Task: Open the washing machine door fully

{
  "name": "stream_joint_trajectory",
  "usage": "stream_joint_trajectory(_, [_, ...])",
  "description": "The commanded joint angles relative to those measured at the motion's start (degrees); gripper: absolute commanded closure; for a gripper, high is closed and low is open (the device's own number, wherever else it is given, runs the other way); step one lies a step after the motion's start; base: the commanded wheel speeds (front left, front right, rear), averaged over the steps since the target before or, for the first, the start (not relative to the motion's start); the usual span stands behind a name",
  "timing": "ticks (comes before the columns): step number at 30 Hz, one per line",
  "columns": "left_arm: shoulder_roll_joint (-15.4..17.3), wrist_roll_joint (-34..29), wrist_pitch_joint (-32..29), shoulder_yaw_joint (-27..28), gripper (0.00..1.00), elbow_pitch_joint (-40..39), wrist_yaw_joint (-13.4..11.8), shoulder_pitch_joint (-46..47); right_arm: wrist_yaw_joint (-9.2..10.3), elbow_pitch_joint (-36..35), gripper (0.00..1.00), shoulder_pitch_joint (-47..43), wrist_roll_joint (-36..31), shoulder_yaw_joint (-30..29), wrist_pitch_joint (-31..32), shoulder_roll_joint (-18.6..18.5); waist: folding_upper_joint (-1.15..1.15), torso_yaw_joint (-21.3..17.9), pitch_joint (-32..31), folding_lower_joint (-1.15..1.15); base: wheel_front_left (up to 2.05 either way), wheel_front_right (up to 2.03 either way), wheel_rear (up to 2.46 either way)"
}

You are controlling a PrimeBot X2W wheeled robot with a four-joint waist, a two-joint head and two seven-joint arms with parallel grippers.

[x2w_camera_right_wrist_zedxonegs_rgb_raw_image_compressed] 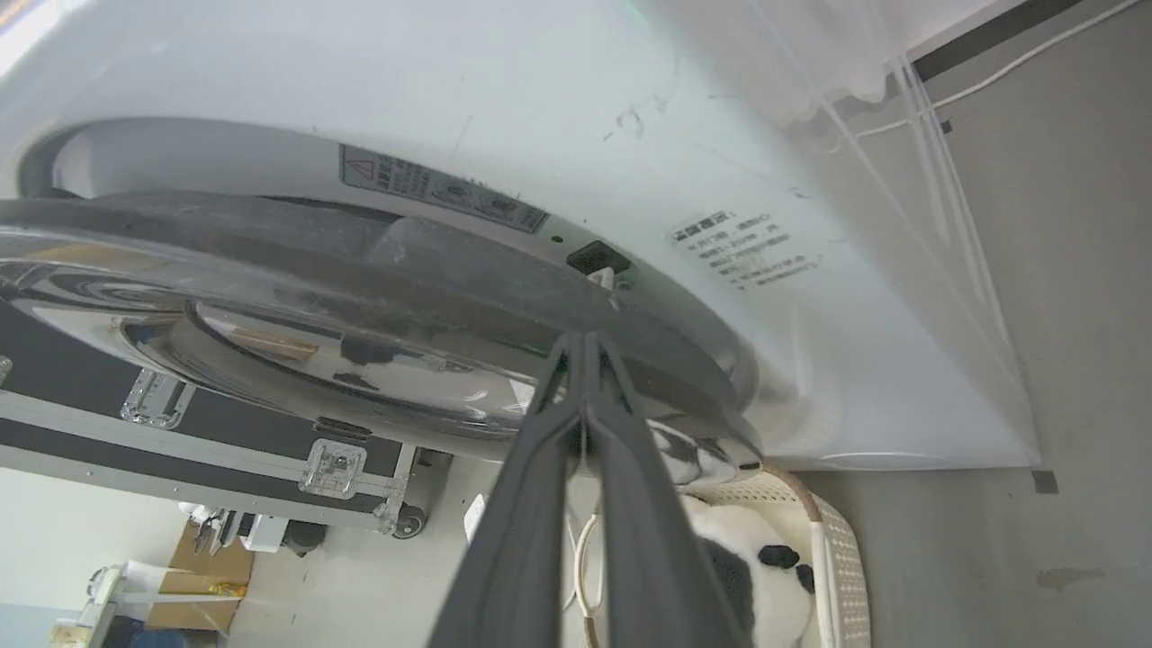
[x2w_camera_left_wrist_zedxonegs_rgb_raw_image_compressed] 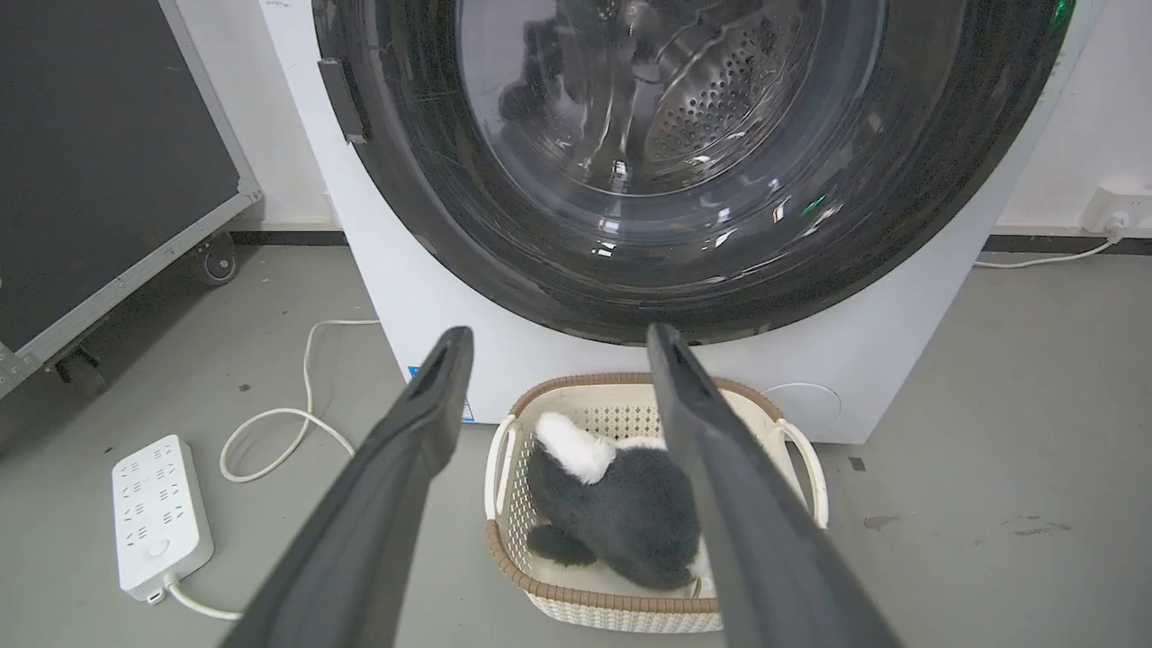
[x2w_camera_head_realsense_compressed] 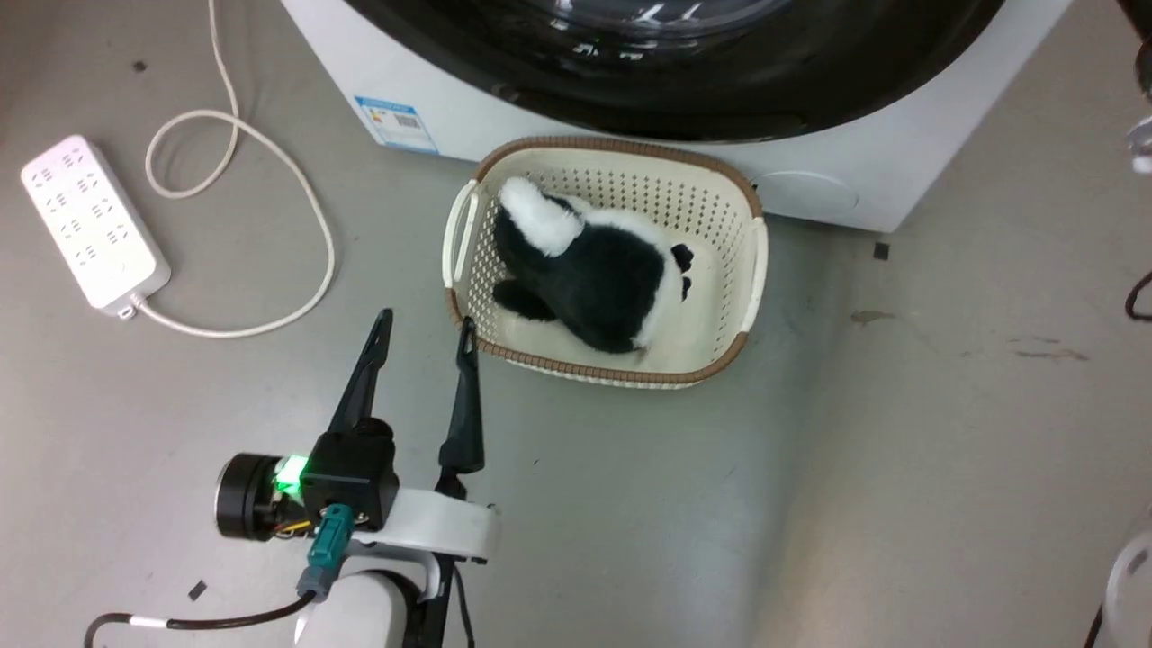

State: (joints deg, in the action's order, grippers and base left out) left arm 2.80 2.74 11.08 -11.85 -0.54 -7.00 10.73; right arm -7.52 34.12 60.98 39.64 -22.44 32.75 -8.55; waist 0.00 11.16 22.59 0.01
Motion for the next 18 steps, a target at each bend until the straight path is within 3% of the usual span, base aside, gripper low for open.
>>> stream_joint_trajectory(1, [0.1,0.3,0.6,-0.5,0.0,-0.4,-0.5,1.1,0.02,1.6,1.0,2.9,1.4,-1.2,1.3,-0.3,0.0,0.6,0.7,0.0,0.0,0.0,0.0])
stream_joint_trajectory(18, [0.1,0.7,2.6,-3.2,0.0,-0.5,-2.5,3.0,0.03,16.3,1.0,20.0,1.7,-9.4,12.3,-2.7,0.0,4.0,5.2,0.0,0.0,0.0,0.0])
